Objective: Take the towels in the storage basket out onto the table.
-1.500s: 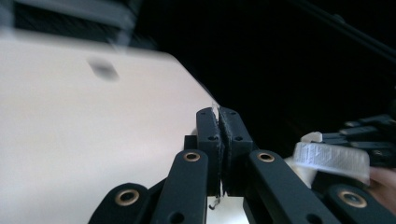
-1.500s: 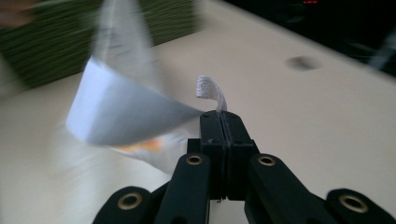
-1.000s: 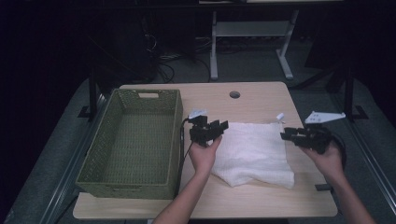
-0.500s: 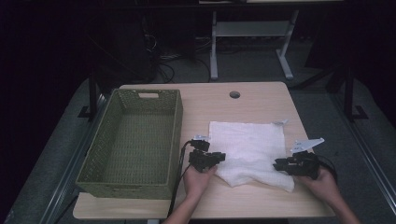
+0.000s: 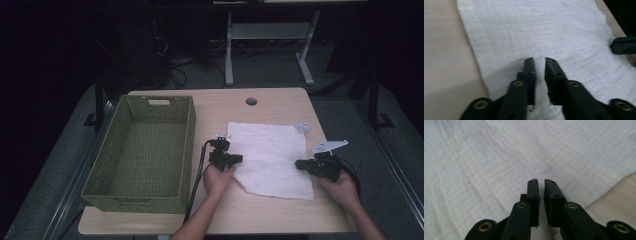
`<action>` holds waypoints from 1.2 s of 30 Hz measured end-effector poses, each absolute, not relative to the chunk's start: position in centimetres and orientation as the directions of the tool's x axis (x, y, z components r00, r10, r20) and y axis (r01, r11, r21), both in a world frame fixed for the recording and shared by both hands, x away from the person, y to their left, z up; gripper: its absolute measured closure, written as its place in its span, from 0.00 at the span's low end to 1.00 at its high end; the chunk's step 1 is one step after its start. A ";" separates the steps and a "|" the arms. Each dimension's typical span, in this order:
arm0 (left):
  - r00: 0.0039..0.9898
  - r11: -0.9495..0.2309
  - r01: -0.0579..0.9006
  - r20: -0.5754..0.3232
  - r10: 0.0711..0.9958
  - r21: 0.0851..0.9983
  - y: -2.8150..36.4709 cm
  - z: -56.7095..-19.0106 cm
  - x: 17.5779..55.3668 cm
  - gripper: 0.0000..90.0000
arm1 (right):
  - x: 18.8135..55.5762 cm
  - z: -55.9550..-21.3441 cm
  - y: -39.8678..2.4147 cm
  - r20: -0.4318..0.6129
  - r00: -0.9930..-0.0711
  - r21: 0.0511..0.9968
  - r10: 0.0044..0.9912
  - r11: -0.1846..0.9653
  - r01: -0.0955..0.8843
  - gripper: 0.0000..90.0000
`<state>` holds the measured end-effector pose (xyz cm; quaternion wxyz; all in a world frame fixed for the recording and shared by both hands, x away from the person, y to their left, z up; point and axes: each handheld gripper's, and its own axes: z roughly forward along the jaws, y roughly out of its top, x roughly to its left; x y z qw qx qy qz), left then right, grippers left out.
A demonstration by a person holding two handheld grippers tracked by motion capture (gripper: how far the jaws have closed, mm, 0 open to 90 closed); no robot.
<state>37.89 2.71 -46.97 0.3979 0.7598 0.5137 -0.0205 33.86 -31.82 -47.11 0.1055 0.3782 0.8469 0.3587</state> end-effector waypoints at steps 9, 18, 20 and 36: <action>0.583 -0.174 0.711 -0.432 0.688 0.681 3.7 -44.4 34.3 0.75 | 32.2 -46.4 -31.8 0.088 -0.725 0.723 0.683 0.457 0.518 0.78; 0.546 -0.123 0.731 -0.467 0.695 0.671 6.0 -45.0 31.9 0.64 | 29.3 -45.4 -31.1 0.118 -0.775 0.767 0.621 0.439 0.468 0.71; 0.533 -0.103 0.732 -0.472 0.703 0.673 6.3 -45.0 31.5 0.63 | 28.6 -45.1 -30.3 0.106 -0.797 0.772 0.595 0.456 0.443 0.71; 0.460 -0.073 0.763 -0.460 0.760 0.642 7.3 -46.5 31.9 0.56 | 27.7 -46.5 -28.8 0.042 -0.823 0.721 0.566 0.553 0.417 0.72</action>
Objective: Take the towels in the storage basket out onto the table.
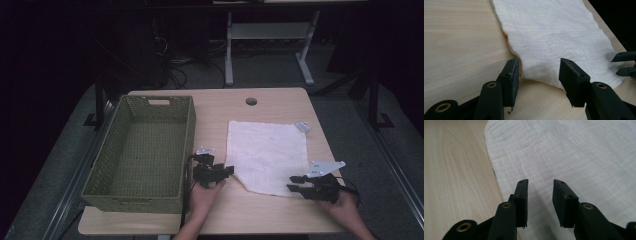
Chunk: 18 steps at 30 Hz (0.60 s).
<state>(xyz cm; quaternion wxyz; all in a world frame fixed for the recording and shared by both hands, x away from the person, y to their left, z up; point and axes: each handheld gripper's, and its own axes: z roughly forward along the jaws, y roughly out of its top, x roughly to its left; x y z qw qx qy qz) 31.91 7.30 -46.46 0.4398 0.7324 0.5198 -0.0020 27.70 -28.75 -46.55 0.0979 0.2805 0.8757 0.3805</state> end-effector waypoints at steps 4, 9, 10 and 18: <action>0.458 -0.071 0.776 -0.483 0.746 0.627 7.1 -46.9 32.4 0.58 | 27.9 -47.1 -28.8 0.041 -0.820 0.708 0.571 0.563 0.427 0.73; 0.502 -0.066 0.776 -0.551 0.667 0.627 7.0 -47.1 32.6 0.81 | 28.2 -47.3 -29.1 0.056 -0.812 0.717 0.581 0.543 0.438 0.76; 0.516 -0.064 0.769 -0.559 0.649 0.637 6.9 -46.9 32.5 0.85 | 28.3 -47.3 -29.2 0.056 -0.811 0.718 0.582 0.541 0.438 0.77; 0.551 -0.027 0.771 -0.644 0.531 0.636 6.1 -46.0 33.6 0.89 | 29.2 -47.3 -29.4 0.048 -0.785 0.717 0.617 0.526 0.457 0.79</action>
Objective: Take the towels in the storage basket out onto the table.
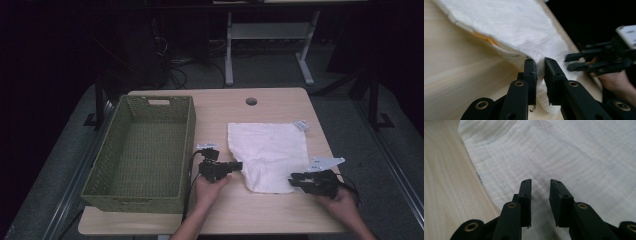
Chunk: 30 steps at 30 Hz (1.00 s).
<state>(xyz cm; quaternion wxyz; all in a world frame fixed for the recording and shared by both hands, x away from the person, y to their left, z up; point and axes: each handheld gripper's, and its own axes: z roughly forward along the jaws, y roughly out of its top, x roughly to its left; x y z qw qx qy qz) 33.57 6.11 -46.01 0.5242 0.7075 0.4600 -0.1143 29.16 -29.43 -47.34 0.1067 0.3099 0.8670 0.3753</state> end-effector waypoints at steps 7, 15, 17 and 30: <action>0.560 0.036 0.772 -0.706 0.434 0.634 5.6 -44.5 34.4 0.93 | 29.7 -47.4 -29.6 0.043 -0.767 0.719 0.641 0.513 0.469 0.80; 0.561 0.096 0.785 -0.769 0.305 0.611 6.1 -43.4 34.0 0.84 | 30.0 -47.4 -29.7 0.045 -0.756 0.719 0.653 0.505 0.478 0.79; 0.569 0.103 0.780 -0.768 0.294 0.618 6.2 -43.2 33.8 0.83 | 30.0 -47.4 -29.7 0.044 -0.756 0.719 0.653 0.505 0.478 0.79; 0.585 -0.065 0.767 -0.654 0.480 0.638 5.6 -44.4 33.0 0.80 | 29.5 -47.2 -29.8 0.037 -0.764 0.705 0.644 0.525 0.477 0.79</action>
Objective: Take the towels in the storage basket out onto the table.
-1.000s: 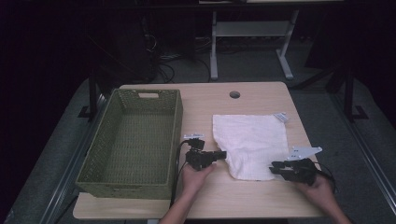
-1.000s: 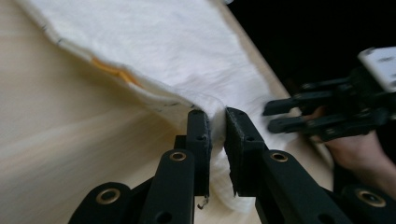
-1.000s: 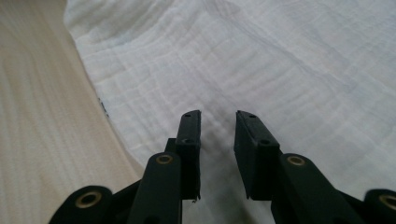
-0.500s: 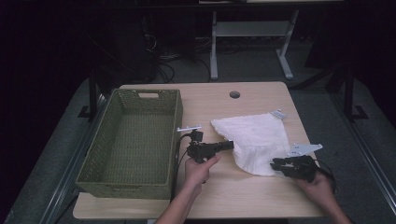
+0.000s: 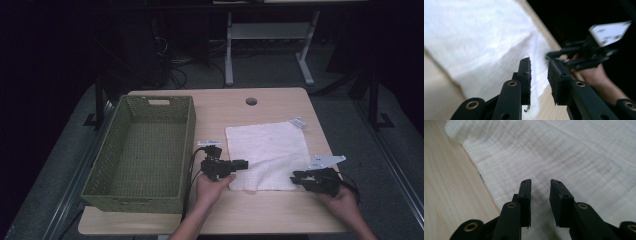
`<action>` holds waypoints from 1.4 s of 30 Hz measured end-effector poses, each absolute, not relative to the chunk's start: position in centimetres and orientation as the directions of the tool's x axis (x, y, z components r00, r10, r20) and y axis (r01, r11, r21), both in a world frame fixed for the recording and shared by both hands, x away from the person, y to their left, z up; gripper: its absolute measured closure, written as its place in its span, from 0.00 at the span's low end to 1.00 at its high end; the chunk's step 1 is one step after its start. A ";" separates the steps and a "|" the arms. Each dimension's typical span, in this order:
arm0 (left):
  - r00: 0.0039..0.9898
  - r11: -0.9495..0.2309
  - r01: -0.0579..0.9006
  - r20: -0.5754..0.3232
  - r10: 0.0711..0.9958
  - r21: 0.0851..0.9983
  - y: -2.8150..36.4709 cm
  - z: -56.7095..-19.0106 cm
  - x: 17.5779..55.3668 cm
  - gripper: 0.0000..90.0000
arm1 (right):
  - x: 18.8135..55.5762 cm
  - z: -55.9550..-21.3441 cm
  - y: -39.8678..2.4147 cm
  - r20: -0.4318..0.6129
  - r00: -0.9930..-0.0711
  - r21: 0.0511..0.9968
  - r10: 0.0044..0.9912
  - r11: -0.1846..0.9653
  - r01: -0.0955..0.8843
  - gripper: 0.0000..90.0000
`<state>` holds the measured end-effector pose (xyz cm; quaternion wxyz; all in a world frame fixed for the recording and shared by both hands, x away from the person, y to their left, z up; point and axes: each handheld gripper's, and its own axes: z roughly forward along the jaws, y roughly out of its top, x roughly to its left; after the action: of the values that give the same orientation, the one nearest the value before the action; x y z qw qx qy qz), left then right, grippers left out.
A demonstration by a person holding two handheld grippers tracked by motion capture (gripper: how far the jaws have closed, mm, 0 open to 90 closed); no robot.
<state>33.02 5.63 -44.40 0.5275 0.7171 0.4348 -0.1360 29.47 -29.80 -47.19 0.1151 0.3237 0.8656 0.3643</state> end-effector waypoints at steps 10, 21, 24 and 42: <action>0.599 -0.219 0.771 -0.566 0.567 0.597 5.2 -46.1 31.7 0.82 | 27.3 -47.1 -30.1 0.034 -0.783 0.704 0.622 0.541 0.460 0.80; 0.624 -0.346 0.761 -0.473 0.622 0.549 5.1 -46.7 29.8 0.81 | 24.7 -47.1 -30.2 0.041 -0.799 0.707 0.600 0.548 0.447 0.80; 0.624 -0.347 0.760 -0.466 0.627 0.550 5.2 -46.7 29.4 0.81 | 24.0 -47.2 -30.4 0.048 -0.799 0.714 0.599 0.539 0.447 0.80; 0.643 -0.363 0.743 -0.450 0.619 0.563 5.9 -46.5 26.5 0.81 | 21.9 -47.4 -30.8 0.073 -0.799 0.728 0.597 0.516 0.452 0.78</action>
<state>26.49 5.88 -46.55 0.3832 0.8215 0.4145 -0.0807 21.89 -30.83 -47.42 0.0938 0.3030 0.8655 0.3876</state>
